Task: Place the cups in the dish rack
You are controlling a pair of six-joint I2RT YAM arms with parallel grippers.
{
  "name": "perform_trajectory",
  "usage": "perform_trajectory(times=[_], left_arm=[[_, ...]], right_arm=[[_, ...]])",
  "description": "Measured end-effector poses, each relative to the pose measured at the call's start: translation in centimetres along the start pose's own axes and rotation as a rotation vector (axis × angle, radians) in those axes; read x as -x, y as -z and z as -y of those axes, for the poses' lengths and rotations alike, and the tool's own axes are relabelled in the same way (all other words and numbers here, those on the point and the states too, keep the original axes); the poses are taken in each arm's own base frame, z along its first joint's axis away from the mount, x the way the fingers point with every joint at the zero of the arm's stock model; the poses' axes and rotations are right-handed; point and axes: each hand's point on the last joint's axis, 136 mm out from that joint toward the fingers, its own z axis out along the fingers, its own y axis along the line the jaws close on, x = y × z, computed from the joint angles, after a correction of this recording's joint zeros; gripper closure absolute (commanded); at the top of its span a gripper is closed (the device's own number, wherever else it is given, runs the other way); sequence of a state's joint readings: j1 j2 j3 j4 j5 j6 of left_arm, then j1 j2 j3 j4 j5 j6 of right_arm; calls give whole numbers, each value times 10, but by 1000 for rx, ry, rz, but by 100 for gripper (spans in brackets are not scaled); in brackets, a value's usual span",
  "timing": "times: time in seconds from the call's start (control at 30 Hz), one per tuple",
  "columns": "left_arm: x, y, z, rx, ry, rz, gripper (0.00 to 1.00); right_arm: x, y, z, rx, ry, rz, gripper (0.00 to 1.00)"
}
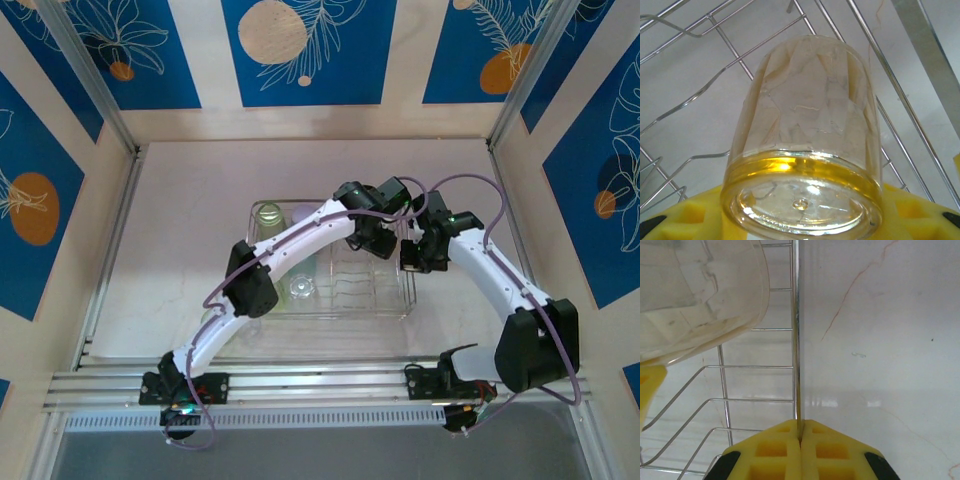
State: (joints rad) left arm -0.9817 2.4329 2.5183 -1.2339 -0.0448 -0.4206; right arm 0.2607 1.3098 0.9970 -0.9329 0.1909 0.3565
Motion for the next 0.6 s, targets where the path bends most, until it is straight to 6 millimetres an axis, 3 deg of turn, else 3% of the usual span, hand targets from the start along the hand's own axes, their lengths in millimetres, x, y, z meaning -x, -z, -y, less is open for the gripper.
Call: perform_trajectory(times=[0.07,0.13,0.3,0.6], left_arm=[[-3,-1,1,5,-4,-10,100],[-5,-2,1,11,-8,-15,100],[-6,-3,3,20,-8,-17,100],[-16,-11,11,31,-22,-48,100]], right_arm=[[-5,3,-1,3,-13,-6,67],[-7,8,-1,7,-27,5,59],[-8,26,0,20,-56,64,57],[-5,77,7,62,-78,288,54]])
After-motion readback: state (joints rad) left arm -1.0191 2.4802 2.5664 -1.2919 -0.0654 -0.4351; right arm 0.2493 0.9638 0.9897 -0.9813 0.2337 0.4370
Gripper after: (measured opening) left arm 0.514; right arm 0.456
